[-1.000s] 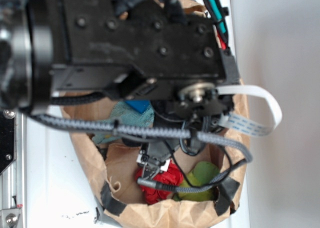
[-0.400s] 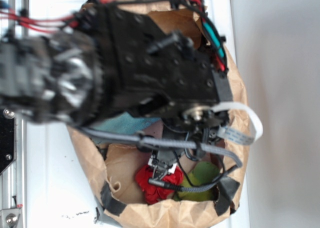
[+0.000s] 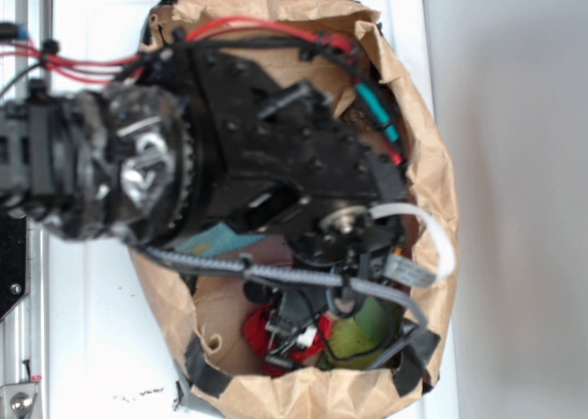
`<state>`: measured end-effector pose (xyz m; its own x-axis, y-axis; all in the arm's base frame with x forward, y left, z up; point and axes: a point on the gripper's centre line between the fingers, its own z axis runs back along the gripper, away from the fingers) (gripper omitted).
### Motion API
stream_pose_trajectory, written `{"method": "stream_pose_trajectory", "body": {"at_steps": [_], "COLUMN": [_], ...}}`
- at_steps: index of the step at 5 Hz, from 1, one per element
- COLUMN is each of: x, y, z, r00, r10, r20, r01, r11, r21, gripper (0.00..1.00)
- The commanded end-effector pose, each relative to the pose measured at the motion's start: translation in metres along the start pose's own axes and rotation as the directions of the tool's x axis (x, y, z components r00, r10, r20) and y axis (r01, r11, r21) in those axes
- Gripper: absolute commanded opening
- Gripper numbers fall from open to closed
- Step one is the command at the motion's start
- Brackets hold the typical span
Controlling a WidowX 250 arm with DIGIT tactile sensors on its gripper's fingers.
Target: Grab the green animal.
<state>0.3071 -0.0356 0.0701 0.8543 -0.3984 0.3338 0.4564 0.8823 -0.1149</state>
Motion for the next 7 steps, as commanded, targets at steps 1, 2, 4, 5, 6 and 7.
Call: {"method": "stream_pose_trajectory", "body": {"at_steps": [1, 2, 4, 5, 6, 7], "x": [0.026, 0.029, 0.031, 0.031, 0.031, 0.039], "y": [-0.035, -0.036, -0.039, -0.039, -0.039, -0.041], "z": [0.018, 0.02, 0.014, 0.014, 0.014, -0.001], "r00": [0.985, 0.98, 0.979, 0.979, 0.979, 0.966], "r10": [-0.047, -0.042, -0.057, -0.057, -0.057, -0.083], "r20": [0.164, 0.193, 0.197, 0.197, 0.197, 0.247], "r01": [0.055, 0.055, 0.068, 0.068, 0.068, 0.076], "r11": [0.997, 0.997, 0.996, 0.996, 0.996, 0.996], "r21": [-0.045, -0.062, -0.051, -0.051, -0.051, 0.038], "gripper": [1.0, 1.0, 1.0, 1.0, 1.0, 1.0]}}
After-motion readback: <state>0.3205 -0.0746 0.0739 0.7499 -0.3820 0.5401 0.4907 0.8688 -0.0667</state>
